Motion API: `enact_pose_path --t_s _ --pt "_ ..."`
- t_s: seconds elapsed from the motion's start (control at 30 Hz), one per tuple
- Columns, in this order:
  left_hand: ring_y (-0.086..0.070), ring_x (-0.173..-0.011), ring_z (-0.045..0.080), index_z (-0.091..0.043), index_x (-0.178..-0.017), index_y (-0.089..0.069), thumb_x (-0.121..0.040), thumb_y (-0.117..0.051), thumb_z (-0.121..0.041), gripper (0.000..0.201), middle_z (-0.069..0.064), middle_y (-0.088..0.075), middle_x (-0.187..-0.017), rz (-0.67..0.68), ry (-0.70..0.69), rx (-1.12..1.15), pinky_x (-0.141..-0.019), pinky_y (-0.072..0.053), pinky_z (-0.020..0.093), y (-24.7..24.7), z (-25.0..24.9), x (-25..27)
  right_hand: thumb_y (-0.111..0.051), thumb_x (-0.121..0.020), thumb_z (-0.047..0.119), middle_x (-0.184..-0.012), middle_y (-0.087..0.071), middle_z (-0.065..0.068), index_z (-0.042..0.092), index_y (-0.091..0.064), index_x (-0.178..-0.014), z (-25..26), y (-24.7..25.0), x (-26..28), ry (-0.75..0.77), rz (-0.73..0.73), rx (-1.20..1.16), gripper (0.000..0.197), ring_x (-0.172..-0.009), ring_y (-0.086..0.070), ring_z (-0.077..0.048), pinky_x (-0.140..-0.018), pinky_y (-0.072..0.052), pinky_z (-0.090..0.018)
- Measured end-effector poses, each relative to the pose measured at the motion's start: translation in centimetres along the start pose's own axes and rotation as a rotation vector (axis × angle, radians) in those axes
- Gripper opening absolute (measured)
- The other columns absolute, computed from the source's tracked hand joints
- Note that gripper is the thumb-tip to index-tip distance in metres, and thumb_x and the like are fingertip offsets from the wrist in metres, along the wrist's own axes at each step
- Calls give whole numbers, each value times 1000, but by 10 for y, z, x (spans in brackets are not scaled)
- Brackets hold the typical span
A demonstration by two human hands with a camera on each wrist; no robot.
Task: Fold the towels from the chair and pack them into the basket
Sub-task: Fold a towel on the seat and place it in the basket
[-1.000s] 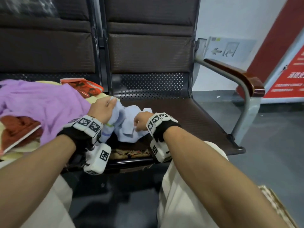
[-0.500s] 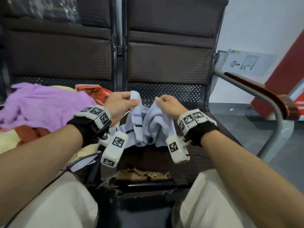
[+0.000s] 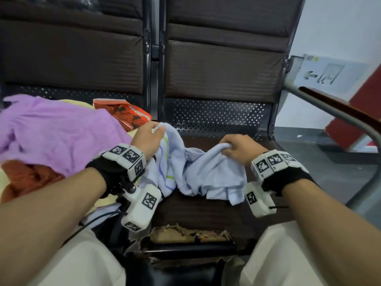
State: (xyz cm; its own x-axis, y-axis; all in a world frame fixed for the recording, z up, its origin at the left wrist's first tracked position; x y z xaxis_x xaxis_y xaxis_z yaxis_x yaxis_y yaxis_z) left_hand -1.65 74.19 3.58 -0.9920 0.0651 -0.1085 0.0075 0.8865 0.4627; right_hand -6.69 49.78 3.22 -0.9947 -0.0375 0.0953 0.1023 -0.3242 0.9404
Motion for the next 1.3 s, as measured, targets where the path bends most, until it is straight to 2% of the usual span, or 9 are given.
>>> enact_pose_path --t_s 0.17,0.3,0.43,0.57,0.73,0.87,0.97,1.13,1.3 --pt "-57 -76 19 -7 -98 -63 -88 -58 -16 14 11 -60 -91 94 133 183 -71 -47 23 0 -9 8 -51 -93 18 -85 -67 -11 12 -66 -80 -12 24 10 -130 -237 -455 20 -79 -58 -22 -71 -47 -35" --pt "-46 -69 23 -6 -70 -56 -76 -53 1 10 10 -46 -67 164 237 400 -62 -38 31 -3 -17 22 -61 -86 21 -80 -65 2 17 -71 -81 -2 7 23 -89 74 -258 12 -79 -57 -15 -69 -43 -28" --pt "-63 -83 27 4 -102 -67 -83 -55 10 23 16 -66 -87 264 175 400 -78 -54 35 -10 -20 33 -59 -87 46 -90 -68 -1 12 -68 -97 2 -23 20 -168 175 -166 36 -87 -66 -19 -80 -55 -36" --pt "-63 -105 32 -2 -109 -68 -86 -62 -1 24 18 -67 -107 194 160 268 -98 -48 45 -6 -11 32 -56 -91 36 -104 -66 -9 11 -57 -113 -15 -36 -1 -310 46 -139 33 -80 -67 -23 -58 -52 -28" --pt "-58 -97 22 1 -104 -67 -93 -54 -14 22 13 -65 -101 146 32 72 -97 -45 39 0 -7 25 -61 -86 41 -139 -49 -8 14 -40 -140 -28 -70 -22 -302 238 84 65 -122 -51 -27 -100 -43 -36" --pt "-53 -85 19 -4 -93 -65 -95 -52 -26 26 12 -59 -90 132 83 19 -80 -41 29 7 4 16 -72 -77 29 -76 -58 2 19 -58 -74 -28 -73 -30 -308 178 -39 18 -74 -57 -17 -67 -47 -27" --pt "-61 -87 27 -2 -89 -65 -92 -53 -29 30 16 -65 -92 73 164 92 -89 -49 41 11 10 11 -76 -72 22 -54 -54 4 18 -51 -58 -25 -57 -32 -335 16 -312 29 -57 -53 -14 -52 -40 -22" --pt "-56 -82 22 -10 -85 -64 -88 -58 -27 18 14 -61 -86 -29 199 288 -89 -49 46 19 9 11 -61 -88 17 -82 -56 -3 13 -52 -87 1 0 -23 -171 -308 -646 10 -78 -52 -17 -71 -45 -31" --pt "-51 -111 14 -14 -117 -60 -86 -65 -28 34 0 -57 -119 -12 27 225 -99 -38 28 18 -14 16 -62 -74 -18 -63 -47 6 18 -46 -60 55 47 22 273 -424 -753 42 -56 -43 3 -58 -38 -14"
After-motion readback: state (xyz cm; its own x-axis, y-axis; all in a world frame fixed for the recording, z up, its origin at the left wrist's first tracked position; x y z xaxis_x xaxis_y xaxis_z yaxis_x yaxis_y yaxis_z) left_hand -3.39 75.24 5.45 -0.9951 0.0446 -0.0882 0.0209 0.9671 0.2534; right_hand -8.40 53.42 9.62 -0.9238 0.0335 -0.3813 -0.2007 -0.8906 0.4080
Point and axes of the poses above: each hand's wrist, its own x-axis away from the middle knuckle, its own y-axis out of the back of the hand, z = x × y, the point moved 6 cm from there along -x, towards the middle knuckle
